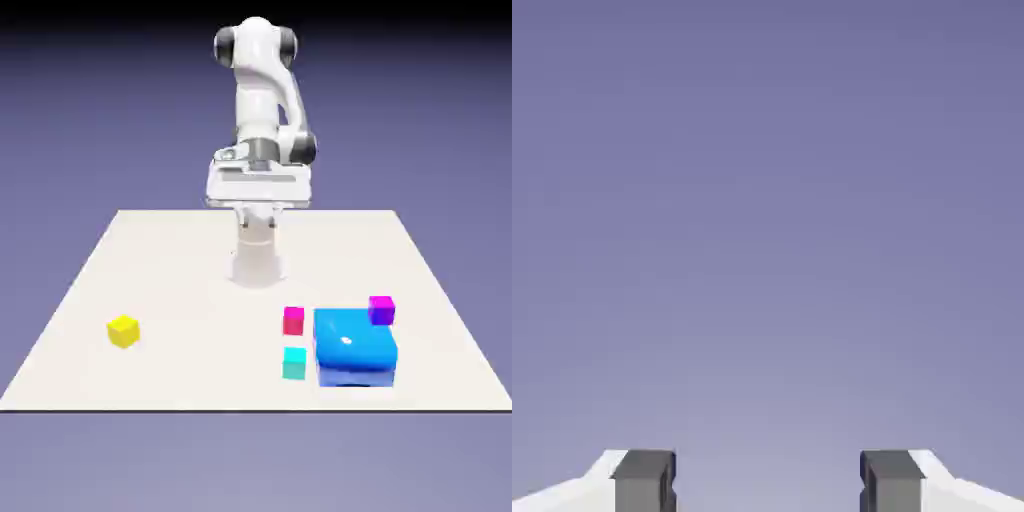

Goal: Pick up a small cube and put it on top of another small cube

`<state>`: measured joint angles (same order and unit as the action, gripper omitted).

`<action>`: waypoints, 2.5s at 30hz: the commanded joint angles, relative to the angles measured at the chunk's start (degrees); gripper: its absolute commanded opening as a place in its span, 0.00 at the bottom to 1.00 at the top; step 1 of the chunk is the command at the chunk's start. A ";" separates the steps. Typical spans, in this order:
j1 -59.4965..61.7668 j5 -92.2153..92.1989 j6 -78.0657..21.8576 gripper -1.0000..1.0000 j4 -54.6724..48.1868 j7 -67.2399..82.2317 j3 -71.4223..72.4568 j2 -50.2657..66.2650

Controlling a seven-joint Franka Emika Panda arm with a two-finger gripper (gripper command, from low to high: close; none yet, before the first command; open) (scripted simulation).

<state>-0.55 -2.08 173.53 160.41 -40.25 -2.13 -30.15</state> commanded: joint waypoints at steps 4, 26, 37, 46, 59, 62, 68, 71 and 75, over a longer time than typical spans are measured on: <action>0.45 -6.91 -1.60 0.50 -1.97 7.31 -7.08 8.31; 7.94 -45.90 -6.56 0.50 -13.31 46.12 -29.67 48.53; 13.70 -56.10 -4.78 0.00 -16.47 54.41 -22.34 53.98; 2.33 -35.95 -8.30 0.00 -10.22 38.04 -36.83 43.21; -18.76 -13.14 -15.07 0.00 -7.46 44.51 -11.92 30.38; -21.41 -10.28 -15.91 0.00 -7.12 45.32 -8.79 28.77; -20.24 -22.20 -8.12 0.00 -9.16 54.46 -4.79 39.15; -19.91 -25.65 -5.87 1.00 -9.76 57.11 -3.63 42.15; -20.60 -18.50 -10.54 1.00 -8.53 51.62 -6.03 35.93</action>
<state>-21.15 -20.58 162.99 151.88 11.37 -8.17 5.78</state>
